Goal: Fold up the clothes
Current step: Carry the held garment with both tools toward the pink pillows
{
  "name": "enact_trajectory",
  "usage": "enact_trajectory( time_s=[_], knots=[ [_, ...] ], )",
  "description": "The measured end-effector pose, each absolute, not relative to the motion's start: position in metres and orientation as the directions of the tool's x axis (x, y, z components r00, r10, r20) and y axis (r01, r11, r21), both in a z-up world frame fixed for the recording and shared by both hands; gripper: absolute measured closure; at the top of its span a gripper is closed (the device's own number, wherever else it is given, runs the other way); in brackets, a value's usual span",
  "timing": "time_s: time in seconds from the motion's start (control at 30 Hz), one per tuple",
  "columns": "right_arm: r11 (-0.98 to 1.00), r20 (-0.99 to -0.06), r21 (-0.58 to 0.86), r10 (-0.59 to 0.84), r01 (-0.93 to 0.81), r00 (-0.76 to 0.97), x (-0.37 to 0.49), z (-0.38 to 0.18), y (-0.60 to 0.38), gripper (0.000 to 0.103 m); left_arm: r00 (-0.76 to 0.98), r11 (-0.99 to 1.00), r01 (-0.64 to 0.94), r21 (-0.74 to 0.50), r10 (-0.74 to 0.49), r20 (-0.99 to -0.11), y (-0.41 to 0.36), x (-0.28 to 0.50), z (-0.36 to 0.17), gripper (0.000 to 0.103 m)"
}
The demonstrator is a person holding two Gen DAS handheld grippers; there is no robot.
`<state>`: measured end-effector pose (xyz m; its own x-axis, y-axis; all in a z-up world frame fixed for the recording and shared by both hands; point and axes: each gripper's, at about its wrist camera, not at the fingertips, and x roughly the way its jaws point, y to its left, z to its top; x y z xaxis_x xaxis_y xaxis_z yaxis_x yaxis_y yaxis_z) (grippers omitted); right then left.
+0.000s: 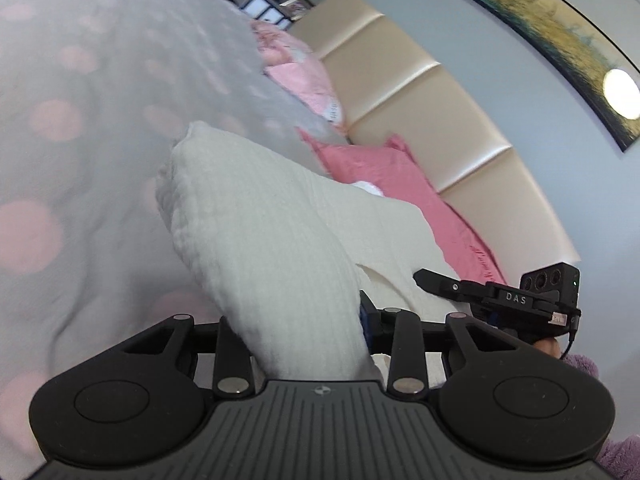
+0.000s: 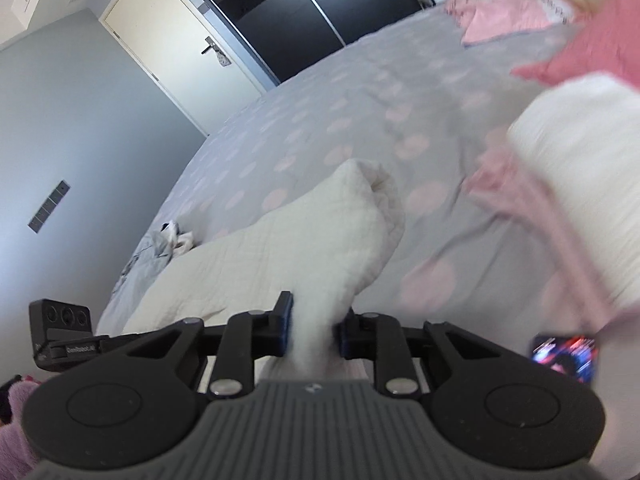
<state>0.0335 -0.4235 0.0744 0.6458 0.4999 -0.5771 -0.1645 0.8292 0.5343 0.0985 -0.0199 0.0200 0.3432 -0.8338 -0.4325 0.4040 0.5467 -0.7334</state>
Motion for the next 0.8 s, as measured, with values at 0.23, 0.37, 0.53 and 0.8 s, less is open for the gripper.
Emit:
enact_trajectory(
  time_s=[0.23, 0.37, 0.53, 0.8],
  knots=[
    [0.847, -0.572, 0.516, 0.453, -0.129, 0.683, 0.046, 0.101, -0.501, 0.079, 0.296, 0.495, 0.469, -0.731, -0.868, -0.398, -0.102, 0.128, 0.040, 0.071],
    [0.858, -0.579, 0.502, 0.426, -0.107, 0.695, 0.053, 0.110, -0.542, 0.079, 0.276, 0.476, 0.487, -0.733, -0.879, -0.388, -0.145, 0.141, 0.044, 0.071],
    [0.880, -0.591, 0.467, 0.389, -0.093, 0.707, 0.069, 0.129, -0.595, 0.079, 0.259, 0.454, 0.519, -0.725, -0.891, -0.372, -0.203, 0.158, 0.052, 0.071],
    [0.894, -0.610, 0.446, 0.340, -0.045, 0.716, 0.104, 0.126, -0.676, 0.079, 0.266, 0.453, 0.537, -0.711, -0.891, -0.367, -0.288, 0.183, 0.045, 0.071]
  ],
)
